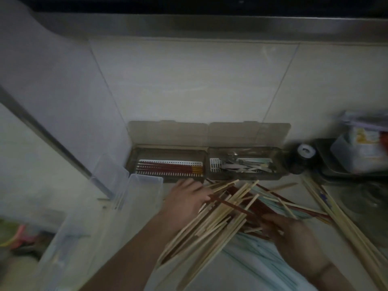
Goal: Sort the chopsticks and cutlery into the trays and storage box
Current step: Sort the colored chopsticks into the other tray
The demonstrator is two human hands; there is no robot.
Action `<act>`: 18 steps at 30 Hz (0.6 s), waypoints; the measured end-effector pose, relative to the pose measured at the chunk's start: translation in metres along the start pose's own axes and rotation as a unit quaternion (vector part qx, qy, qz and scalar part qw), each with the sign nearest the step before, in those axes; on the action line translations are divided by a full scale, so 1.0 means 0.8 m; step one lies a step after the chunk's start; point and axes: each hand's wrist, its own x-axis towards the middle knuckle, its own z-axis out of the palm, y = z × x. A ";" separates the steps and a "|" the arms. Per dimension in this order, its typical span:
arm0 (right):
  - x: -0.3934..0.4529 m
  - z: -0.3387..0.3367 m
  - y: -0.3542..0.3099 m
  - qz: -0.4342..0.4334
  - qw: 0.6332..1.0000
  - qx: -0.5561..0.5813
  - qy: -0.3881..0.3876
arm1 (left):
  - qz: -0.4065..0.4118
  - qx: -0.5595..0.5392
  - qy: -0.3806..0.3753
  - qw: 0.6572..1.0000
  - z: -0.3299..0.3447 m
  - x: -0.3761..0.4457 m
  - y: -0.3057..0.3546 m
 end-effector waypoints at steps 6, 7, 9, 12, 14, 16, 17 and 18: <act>0.101 0.020 -0.031 -0.096 0.995 -0.018 -0.035 | -0.194 -0.048 0.112 0.973 -0.019 -0.014 -0.065; 0.113 0.021 -0.038 -0.115 0.992 -0.015 -0.040 | -0.207 -0.055 0.116 0.970 -0.022 -0.017 -0.072; 0.134 0.027 -0.048 -0.152 0.987 0.005 -0.048 | -0.228 -0.073 0.128 0.962 -0.032 -0.021 -0.082; 0.162 0.037 -0.058 -0.197 0.980 0.005 0.011 | -0.263 -0.057 0.104 0.958 -0.044 -0.022 -0.091; 0.185 0.046 -0.058 -0.176 0.982 0.002 0.073 | -0.341 -0.053 0.044 0.938 -0.043 -0.022 -0.088; 0.209 0.057 -0.060 -0.112 0.988 0.017 0.102 | -0.378 -0.060 0.019 0.924 -0.036 -0.024 -0.087; 0.220 0.065 -0.063 -0.081 0.991 0.011 0.105 | -0.361 -0.054 0.024 0.931 -0.031 -0.026 -0.088; 0.230 0.074 -0.070 -0.062 0.993 -0.009 0.101 | -0.342 -0.044 0.029 0.938 -0.026 -0.027 -0.090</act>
